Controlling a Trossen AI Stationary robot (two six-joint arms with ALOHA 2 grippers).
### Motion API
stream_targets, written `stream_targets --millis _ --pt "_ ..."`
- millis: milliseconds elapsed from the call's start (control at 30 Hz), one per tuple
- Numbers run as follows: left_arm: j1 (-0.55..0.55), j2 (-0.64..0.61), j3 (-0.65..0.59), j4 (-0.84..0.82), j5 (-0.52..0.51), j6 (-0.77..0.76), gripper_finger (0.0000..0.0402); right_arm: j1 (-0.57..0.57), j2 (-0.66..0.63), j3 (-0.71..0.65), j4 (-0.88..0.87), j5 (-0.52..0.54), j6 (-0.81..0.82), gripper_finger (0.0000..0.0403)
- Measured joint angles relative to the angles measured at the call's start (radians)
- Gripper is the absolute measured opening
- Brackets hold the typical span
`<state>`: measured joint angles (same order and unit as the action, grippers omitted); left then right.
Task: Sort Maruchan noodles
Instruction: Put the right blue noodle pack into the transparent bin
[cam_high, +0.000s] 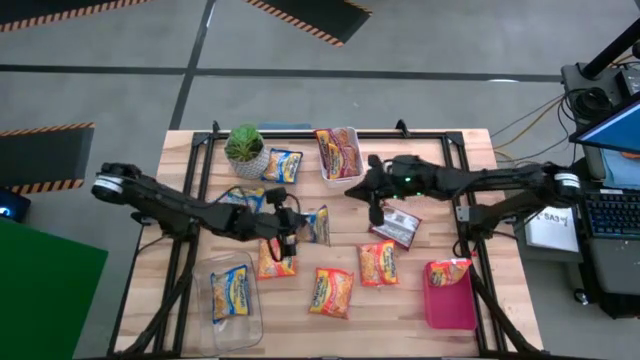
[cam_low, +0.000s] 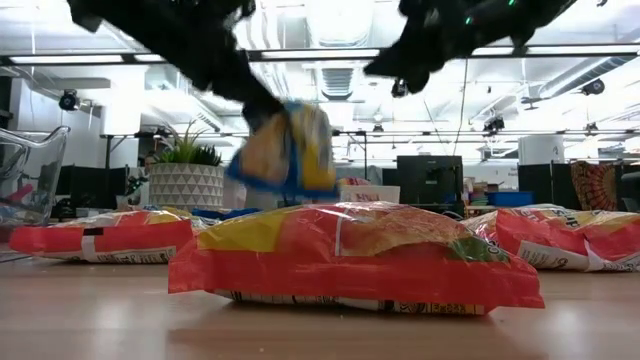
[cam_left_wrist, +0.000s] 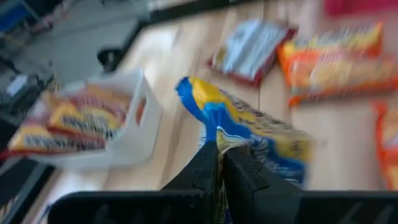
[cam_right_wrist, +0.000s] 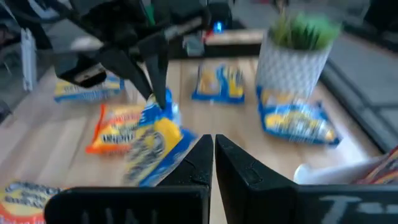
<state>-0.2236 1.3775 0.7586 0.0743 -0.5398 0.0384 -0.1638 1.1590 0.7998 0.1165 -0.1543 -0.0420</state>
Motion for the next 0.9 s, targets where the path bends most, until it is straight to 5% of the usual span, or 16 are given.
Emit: stream_targets --millis 167,400,633,900 --pt "-0.041 -0.103 0.0 0.057 -0.002 0.043 0.0 0.0 -0.084 -0.004 -0.009 0.0 -0.025 0.0009" --pt "-0.154 -0.253 0.125 -0.097 -0.001 0.05 0.0 0.0 -0.12 -0.024 -0.105 -0.001 -0.074 0.0009" --pt "-0.251 -0.259 0.396 -0.557 0.003 -0.179 0.0 0.0 -0.108 -0.025 -0.119 -0.001 -0.075 0.0009" --pt "-0.365 -0.121 0.682 -1.112 0.172 -0.631 0.0 0.0 -0.103 -0.025 -0.115 -0.001 -0.082 0.0009"
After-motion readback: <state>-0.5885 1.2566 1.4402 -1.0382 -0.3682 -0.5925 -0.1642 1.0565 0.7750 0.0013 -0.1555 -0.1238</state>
